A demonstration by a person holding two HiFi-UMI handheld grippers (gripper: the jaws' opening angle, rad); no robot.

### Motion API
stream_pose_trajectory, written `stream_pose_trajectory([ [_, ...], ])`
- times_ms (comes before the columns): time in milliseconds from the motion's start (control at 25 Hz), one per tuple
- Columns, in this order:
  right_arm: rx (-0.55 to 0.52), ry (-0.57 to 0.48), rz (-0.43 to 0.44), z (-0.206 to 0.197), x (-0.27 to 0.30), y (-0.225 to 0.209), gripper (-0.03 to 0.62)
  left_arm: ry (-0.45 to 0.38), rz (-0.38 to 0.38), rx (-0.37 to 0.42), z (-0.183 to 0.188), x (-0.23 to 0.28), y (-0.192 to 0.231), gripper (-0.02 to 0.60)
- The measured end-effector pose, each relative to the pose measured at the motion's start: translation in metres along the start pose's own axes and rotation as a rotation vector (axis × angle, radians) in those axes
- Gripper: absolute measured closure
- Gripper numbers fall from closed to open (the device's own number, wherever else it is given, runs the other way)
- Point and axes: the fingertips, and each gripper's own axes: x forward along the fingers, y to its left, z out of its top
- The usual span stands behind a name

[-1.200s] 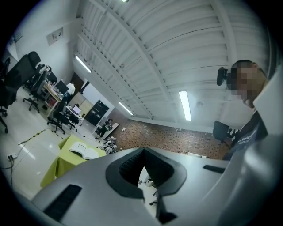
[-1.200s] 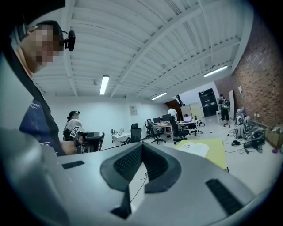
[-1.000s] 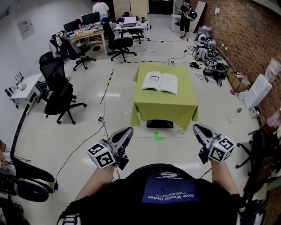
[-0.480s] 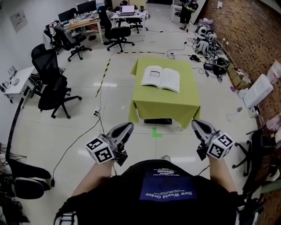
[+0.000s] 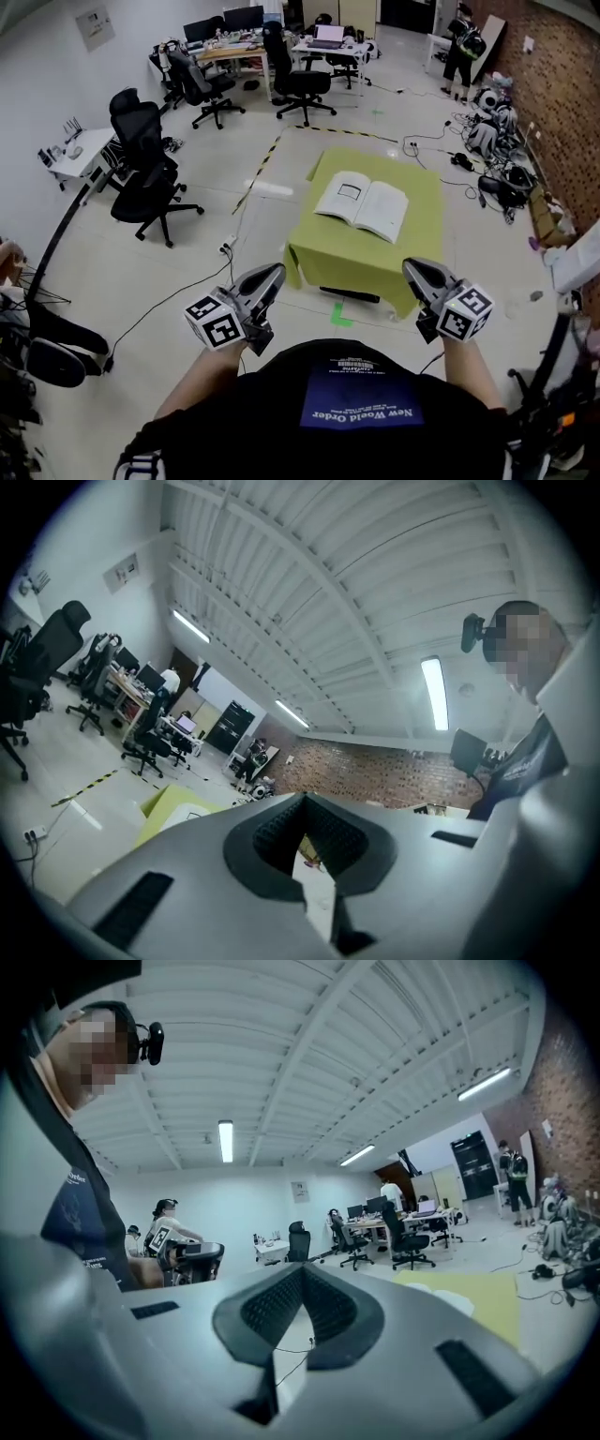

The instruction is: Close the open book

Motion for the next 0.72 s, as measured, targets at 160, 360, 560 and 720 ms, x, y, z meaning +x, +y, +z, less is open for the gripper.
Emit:
stream_pose_trajectory([
  [160, -0.005, -0.012, 0.04, 0.012, -0.008, -0.043, 0.608, -0.019, 0.014, 0.006, -0.002, 0.045, -0.011, 0.584],
  [360, 0.013, -0.017, 0.029, 0.013, -0.014, -0.089, 0.608, 0.013, 0.016, -0.002, -0.013, 0.084, -0.005, 0.584],
  [560, 0.031, -0.015, -0.017, 0.011, -0.01, -0.124, 0.608, 0.035, -0.013, -0.023, -0.008, 0.124, 0.017, 0.586],
  [720, 0.018, -0.01, -0.077, 0.014, 0.007, -0.146, 0.608, 0.06, -0.079, -0.041, -0.003, 0.156, 0.048, 0.586],
])
